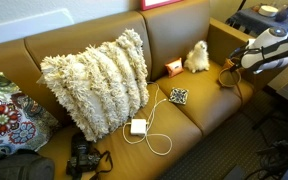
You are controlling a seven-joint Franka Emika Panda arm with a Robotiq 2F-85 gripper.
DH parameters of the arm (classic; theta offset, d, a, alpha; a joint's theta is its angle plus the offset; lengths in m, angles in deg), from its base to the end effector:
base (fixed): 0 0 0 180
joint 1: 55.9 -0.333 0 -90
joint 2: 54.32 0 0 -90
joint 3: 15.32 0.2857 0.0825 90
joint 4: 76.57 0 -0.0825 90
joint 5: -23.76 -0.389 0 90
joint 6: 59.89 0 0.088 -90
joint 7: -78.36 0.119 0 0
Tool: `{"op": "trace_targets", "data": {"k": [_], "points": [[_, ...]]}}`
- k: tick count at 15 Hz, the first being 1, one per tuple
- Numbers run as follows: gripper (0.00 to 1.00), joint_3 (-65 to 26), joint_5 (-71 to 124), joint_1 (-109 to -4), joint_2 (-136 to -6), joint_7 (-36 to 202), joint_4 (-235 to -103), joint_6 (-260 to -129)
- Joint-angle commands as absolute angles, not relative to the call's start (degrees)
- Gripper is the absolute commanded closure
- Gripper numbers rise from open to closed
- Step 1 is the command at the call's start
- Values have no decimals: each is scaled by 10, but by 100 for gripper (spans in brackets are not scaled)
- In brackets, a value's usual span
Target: Move the brown bag to the left
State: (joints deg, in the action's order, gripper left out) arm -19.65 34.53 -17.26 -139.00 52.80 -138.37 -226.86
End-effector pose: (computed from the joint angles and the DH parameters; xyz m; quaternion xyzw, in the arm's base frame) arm 0.5302 -0.4561 -0.0821 0.9817 -0.0226 0.1074 0.1554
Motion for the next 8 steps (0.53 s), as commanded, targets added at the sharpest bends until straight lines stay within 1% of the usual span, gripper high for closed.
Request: {"op": "trace_targets", "data": {"k": [1,2,4,5,6,7,8], "points": [[0,-177,351,-153,-1390,496,-1391,-2268],[2,-175,351,-151,-1390,493,-1391,-2267],[0,-175,353,-150,-1390,489,-1391,-2268],[9,-173,352,-147,-1390,486,-1390,-2266],[25,-171,352,-146,-1390,484,-1390,-2266],[27,-172,353,-147,-1390,483,-1390,-2267],[33,-171,354,-146,-1389,481,-1390,-2268]]}}
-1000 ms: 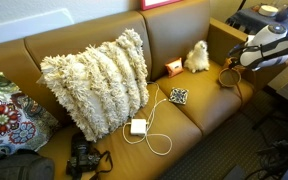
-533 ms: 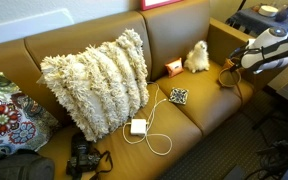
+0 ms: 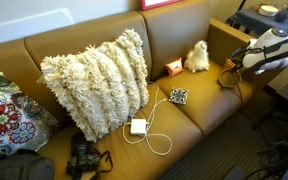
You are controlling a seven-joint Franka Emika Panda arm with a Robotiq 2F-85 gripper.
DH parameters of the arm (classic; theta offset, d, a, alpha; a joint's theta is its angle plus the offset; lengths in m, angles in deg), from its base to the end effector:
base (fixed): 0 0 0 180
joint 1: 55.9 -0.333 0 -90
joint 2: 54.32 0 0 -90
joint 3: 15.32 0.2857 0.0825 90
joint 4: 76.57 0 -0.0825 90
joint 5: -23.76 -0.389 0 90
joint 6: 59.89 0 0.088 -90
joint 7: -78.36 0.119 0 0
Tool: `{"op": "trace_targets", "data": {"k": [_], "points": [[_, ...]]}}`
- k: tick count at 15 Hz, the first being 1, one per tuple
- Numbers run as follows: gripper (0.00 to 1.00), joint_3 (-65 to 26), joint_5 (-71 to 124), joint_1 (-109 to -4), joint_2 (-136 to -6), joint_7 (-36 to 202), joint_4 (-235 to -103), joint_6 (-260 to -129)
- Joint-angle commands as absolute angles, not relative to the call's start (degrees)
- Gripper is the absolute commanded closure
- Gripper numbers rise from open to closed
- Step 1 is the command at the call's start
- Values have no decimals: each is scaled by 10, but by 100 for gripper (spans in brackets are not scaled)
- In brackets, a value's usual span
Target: Move the brown bag to the left
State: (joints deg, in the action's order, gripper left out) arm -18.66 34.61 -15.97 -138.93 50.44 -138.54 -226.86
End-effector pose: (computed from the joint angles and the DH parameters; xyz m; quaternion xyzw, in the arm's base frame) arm 0.5247 -0.4612 -0.0828 0.9825 -0.0136 0.1070 0.1517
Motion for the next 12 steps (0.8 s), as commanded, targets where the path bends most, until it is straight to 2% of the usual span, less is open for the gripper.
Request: {"op": "trace_targets", "data": {"k": [1,9,12], "points": [[42,-171,355,-145,-1388,479,-1391,-2270],[96,-159,360,-136,-1387,456,-1396,-2280],[95,-151,359,-133,-1387,445,-1397,-2277]]}}
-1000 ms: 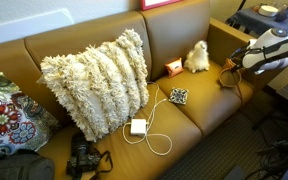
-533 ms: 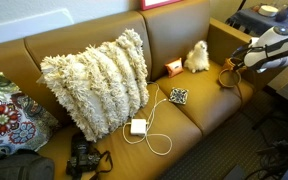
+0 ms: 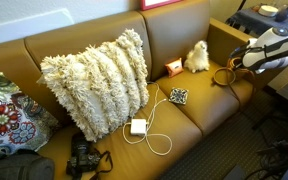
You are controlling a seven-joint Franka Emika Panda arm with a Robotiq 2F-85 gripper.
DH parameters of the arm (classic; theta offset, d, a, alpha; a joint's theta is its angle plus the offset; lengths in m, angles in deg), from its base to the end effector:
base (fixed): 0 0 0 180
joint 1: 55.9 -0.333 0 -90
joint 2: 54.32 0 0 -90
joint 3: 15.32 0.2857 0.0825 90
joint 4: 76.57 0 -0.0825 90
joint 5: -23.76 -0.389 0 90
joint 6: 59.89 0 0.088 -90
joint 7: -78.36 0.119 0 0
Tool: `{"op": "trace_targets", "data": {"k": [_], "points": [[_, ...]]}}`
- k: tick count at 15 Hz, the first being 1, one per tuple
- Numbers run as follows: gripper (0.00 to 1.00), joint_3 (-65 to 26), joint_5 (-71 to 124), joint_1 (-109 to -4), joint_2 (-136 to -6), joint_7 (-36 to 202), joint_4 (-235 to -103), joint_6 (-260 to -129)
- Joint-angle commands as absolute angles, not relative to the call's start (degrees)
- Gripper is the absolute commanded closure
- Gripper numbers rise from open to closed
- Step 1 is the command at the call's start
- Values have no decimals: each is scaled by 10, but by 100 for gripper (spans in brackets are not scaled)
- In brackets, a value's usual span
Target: Move the brown bag to the left
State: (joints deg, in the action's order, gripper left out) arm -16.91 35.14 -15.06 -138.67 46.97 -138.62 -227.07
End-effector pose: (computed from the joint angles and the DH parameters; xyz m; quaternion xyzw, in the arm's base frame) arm 0.5285 -0.4589 -0.0801 0.9825 0.0114 0.1128 0.1477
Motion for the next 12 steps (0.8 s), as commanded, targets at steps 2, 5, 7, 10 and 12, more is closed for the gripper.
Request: {"op": "trace_targets", "data": {"k": [2,5,7,10,12], "points": [[95,-153,358,-135,-1387,445,-1397,-2276],[95,-144,356,-133,-1387,440,-1388,-2274],[95,-132,355,-133,-1386,433,-1374,-2286],[95,-100,365,-134,-1386,403,-1348,-2340],[95,-87,373,-143,-1369,390,-1361,-2378]]}}
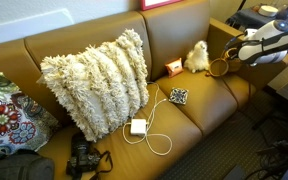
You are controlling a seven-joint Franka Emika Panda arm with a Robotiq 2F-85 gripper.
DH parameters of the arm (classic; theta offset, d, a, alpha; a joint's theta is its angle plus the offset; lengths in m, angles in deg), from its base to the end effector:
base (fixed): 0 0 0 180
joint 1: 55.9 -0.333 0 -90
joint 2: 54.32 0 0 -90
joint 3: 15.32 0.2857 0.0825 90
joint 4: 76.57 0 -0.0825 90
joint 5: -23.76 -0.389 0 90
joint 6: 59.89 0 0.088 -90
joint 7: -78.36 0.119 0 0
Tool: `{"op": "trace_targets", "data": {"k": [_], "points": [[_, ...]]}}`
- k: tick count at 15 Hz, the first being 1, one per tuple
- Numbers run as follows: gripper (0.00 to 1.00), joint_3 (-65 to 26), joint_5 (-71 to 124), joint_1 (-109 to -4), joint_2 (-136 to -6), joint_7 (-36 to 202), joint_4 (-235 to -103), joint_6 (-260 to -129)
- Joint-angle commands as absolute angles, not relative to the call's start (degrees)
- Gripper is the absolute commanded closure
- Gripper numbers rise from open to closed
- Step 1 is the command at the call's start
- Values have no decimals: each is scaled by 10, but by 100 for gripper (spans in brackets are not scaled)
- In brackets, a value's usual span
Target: Move the brown bag to the left
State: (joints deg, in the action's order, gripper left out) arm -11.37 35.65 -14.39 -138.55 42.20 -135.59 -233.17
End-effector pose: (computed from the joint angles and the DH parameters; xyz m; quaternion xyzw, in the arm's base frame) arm 0.5738 -0.4466 -0.0405 0.9643 0.0457 0.2005 0.1671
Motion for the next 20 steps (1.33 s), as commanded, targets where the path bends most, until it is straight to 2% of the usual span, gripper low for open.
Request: {"op": "trace_targets", "data": {"k": [1,5,7,10,20], "points": [[95,-76,380,-145,-1361,382,-1370,-2395],[95,-58,421,-164,-1313,375,-1452,-2436],[95,-6,466,-146,-1293,344,-1510,-2428],[95,23,512,-144,-1279,323,-1585,-2428],[95,15,625,-143,-1188,293,-1842,-2493]]}}
